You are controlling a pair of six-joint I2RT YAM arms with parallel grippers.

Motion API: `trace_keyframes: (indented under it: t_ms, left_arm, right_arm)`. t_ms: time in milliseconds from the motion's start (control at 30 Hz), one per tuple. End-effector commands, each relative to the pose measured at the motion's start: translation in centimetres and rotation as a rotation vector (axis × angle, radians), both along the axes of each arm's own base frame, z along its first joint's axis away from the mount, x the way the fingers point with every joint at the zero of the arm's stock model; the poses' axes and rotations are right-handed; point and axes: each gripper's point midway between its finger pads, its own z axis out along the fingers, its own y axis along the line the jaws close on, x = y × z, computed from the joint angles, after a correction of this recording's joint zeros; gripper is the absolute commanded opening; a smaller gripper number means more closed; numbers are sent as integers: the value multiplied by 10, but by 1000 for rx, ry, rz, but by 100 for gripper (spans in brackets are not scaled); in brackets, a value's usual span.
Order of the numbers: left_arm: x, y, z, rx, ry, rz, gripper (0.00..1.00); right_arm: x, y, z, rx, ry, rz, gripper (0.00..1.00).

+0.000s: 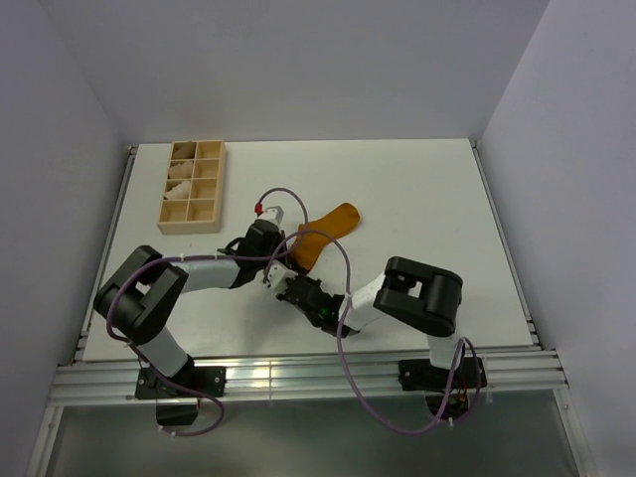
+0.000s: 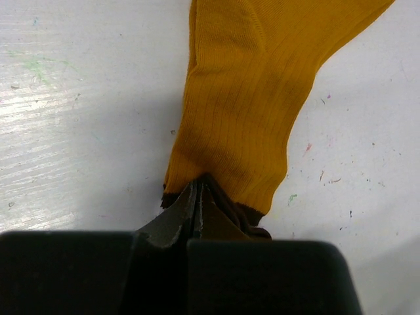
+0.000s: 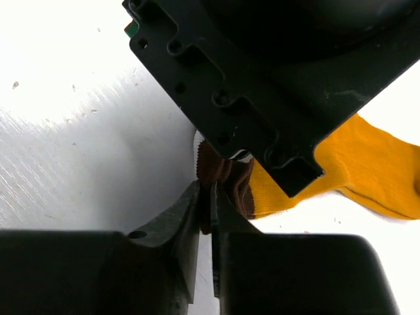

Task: Roll the socks
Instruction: Roll the sock at the center of the board.

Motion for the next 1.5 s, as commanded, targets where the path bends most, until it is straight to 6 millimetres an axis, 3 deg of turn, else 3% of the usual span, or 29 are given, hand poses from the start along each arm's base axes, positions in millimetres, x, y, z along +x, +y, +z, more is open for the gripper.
trace_keyframes:
  t_ms: [0,100,400,667,800,867,1033,1200,1300,1467]
  left_arm:
    - [-25,6,-21,38,107,-46,0]
    - [-25,7,-20,29,112,-39,1]
    - [-19,20,-17,17,114,31,10]
    - [-10,41,-9,7,88,154,28]
    - [-6,60,-1,-8,62,241,34]
    - [-5,70,2,-7,48,292,42]
    - [-4,86,32,-55,-47,365,59]
    - [-12,94,59,-141,-123,397,63]
    - [-18,95,64,-183,-138,402,65]
    - [-23,92,52,-217,-87,418,61]
  right_arm:
    - [-4,-10,-24,-38,101,-3,10]
    - [-4,-9,-26,-35,120,1,0]
    - [-8,-2,-28,27,265,47,0]
    - [-7,-6,-36,104,486,63,0]
    - [-9,-4,-43,127,589,86,0]
    - [-13,-1,-45,166,663,113,0]
    - [-21,6,-49,201,845,160,0]
    - [-30,18,-36,329,1031,228,0]
    - [-34,23,-29,402,1140,257,0]
    - [-33,31,-15,518,1268,263,0]
